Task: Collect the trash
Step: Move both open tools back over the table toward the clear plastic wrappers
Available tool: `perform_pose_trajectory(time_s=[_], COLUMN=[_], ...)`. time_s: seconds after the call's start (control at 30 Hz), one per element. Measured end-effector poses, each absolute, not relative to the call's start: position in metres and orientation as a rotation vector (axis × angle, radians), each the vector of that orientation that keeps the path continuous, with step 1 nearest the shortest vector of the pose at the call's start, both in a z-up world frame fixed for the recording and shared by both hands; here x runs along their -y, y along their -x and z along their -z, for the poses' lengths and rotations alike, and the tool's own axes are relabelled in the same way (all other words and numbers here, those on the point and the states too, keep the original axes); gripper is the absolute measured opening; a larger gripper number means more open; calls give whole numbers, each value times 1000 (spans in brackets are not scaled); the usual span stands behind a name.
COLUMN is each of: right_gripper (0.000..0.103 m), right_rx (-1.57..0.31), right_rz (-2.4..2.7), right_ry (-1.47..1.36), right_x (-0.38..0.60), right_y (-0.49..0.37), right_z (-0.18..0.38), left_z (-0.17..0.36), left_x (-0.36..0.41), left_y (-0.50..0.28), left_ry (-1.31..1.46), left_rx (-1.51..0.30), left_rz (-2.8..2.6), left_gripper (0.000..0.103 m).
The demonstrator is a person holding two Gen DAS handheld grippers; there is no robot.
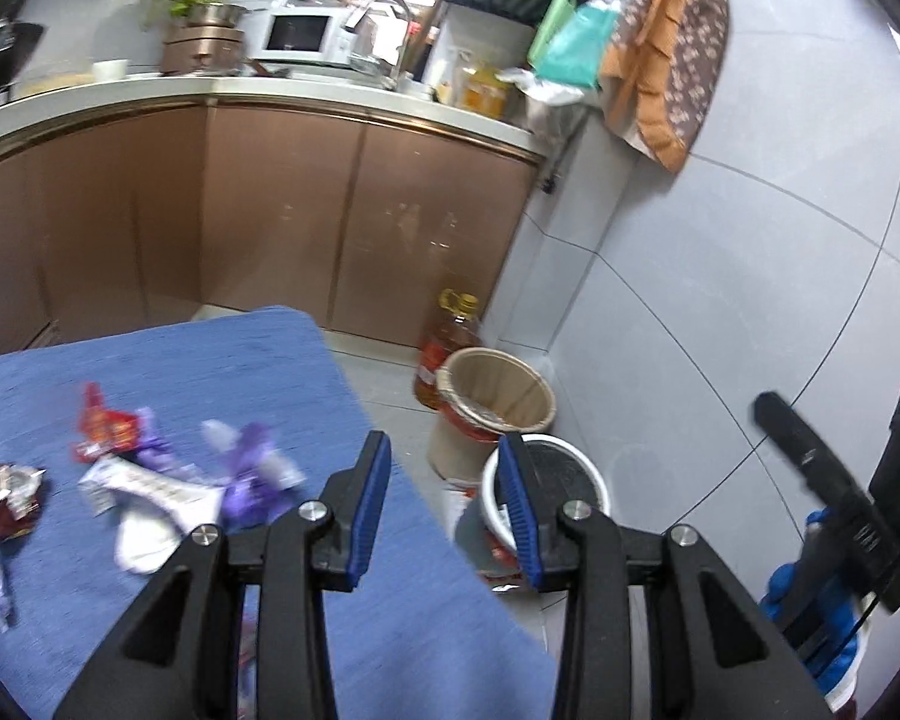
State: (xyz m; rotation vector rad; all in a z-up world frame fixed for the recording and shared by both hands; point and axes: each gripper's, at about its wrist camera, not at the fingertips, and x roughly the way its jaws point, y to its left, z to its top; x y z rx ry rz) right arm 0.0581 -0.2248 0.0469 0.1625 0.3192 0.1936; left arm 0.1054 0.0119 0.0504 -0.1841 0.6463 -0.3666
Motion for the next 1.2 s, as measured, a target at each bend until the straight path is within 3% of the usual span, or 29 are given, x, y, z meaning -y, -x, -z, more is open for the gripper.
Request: perform_pose_trajectory(time_s=[0.47, 0.53, 0.77, 1.2], right_gripper=[103, 100, 74, 68], right_rx=[-354, -378, -510, -746], right_rz=[-411, -439, -569, -746], right_ry=[-152, -154, -175, -147], right_x=[166, 158, 127, 58], right_y=[-48, -52, -89, -151], right_z=[-60, -53, -16, 61], left_z=[-26, -15, 35, 115], left_x=[-148, -159, -183, -205], left_y=[-61, -65, -93, -153], left_ry=[273, 284, 337, 447], left_rx=[-673, -692, -800, -970], left_rz=[166, 153, 144, 150], left_gripper=[36, 36, 36, 36])
